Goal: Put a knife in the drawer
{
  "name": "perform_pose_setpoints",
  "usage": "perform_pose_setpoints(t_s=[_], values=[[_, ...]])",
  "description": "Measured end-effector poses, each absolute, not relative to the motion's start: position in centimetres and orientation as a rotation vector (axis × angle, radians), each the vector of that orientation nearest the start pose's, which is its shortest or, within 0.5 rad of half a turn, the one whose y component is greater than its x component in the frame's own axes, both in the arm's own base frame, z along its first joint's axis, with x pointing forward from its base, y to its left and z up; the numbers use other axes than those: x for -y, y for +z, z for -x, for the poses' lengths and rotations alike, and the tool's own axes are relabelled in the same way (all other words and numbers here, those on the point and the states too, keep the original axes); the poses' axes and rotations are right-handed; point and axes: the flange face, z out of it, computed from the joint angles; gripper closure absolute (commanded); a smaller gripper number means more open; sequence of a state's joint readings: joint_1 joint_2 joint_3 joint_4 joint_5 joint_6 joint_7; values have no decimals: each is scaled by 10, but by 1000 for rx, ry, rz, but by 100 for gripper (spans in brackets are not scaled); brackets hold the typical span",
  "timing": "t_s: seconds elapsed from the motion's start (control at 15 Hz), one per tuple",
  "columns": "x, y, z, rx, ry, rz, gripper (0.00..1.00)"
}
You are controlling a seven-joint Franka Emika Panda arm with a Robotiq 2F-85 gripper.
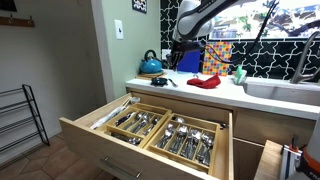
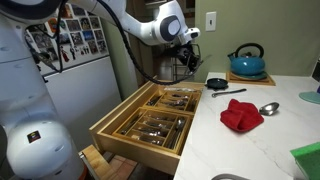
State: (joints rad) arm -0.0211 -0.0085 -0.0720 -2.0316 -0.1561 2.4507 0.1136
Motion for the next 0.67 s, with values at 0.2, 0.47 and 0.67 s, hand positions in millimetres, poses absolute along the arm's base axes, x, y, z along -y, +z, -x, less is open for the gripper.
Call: perform_pose_setpoints(t_s=[0.2, 0.47, 0.67], values=[[9, 500, -568, 93, -668, 3156, 95], [-39, 501, -563, 359, -535, 3060, 95], [-68, 503, -565, 473, -390, 2985, 95]])
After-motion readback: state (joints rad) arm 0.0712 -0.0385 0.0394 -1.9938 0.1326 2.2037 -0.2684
